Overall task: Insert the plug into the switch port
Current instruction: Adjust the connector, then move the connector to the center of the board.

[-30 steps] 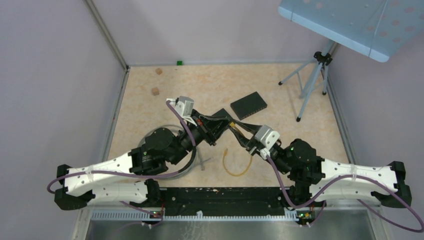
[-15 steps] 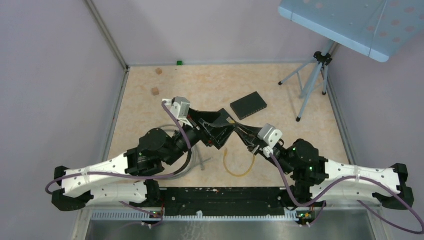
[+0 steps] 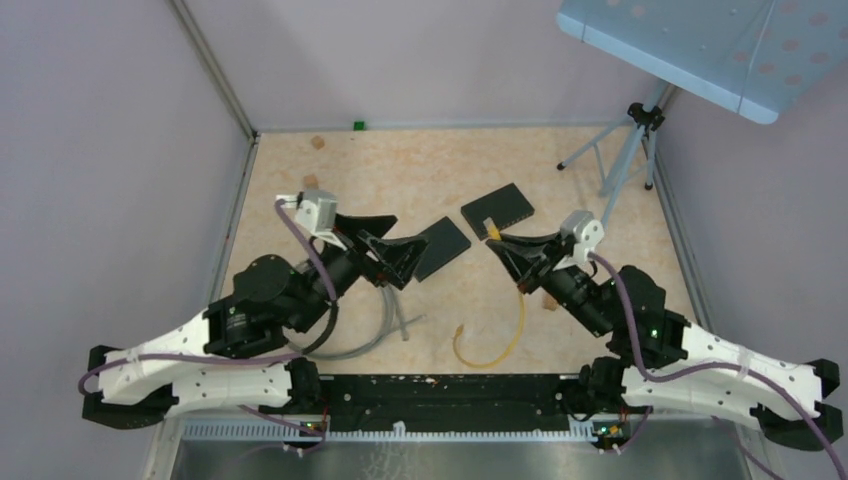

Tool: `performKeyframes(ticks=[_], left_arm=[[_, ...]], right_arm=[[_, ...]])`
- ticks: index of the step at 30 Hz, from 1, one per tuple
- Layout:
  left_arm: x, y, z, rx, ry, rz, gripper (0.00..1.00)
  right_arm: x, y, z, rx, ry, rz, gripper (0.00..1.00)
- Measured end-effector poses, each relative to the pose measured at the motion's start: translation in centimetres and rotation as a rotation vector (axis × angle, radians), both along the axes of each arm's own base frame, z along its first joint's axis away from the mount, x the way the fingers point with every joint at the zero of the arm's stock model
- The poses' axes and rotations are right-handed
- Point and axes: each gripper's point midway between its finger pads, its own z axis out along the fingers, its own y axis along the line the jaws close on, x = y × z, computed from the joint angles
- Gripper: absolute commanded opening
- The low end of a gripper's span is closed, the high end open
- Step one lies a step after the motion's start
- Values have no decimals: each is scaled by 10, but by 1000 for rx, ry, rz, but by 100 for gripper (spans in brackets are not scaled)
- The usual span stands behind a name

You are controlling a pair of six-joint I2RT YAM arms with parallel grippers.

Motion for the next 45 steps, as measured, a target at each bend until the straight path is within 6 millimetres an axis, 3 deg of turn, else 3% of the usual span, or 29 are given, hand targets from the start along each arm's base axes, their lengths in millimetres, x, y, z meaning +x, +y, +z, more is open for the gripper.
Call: performKeyframes(ticks=[3,6,8,11,14,16,18,22,26,30,34,39,45], left_arm=[[10,-19,-29,116,38,6,97],[40,-31,-66,225,94,15,95],[80,-22,-97,269,161,68,96],[125,-5,-146,330,272,118,98],[147,-19,-184,400,334,60,99],[159,-31,-207,453,357,12,99],[174,-44,-226,497,355,-33,99],[209,-64,-243,542,304,-83,99],[262,-85,-253,555,235,-111,99],[304,-96,-281,562,212,-135,99],[324,-97,-315,548,250,-185,99],[338,-98,-340,499,262,-273,99],[341,-105,-353,470,230,-353,99]], right_arm=[[24,-17,-6,60,94,-64,0],[61,-41,-28,93,186,-175,0],[80,-52,-59,68,251,-233,0],[100,-63,-133,-47,384,-304,0],[100,-68,-205,-188,534,-332,0],[95,-71,-237,-252,612,-336,0],[93,-72,-253,-285,657,-341,0],[96,-73,-268,-310,682,-349,0],[110,-76,-297,-351,735,-356,0],[119,-80,-324,-399,783,-357,0],[129,-74,-332,-431,790,-343,0],[154,-62,-317,-406,745,-347,0],[173,-82,-308,-363,711,-489,0]])
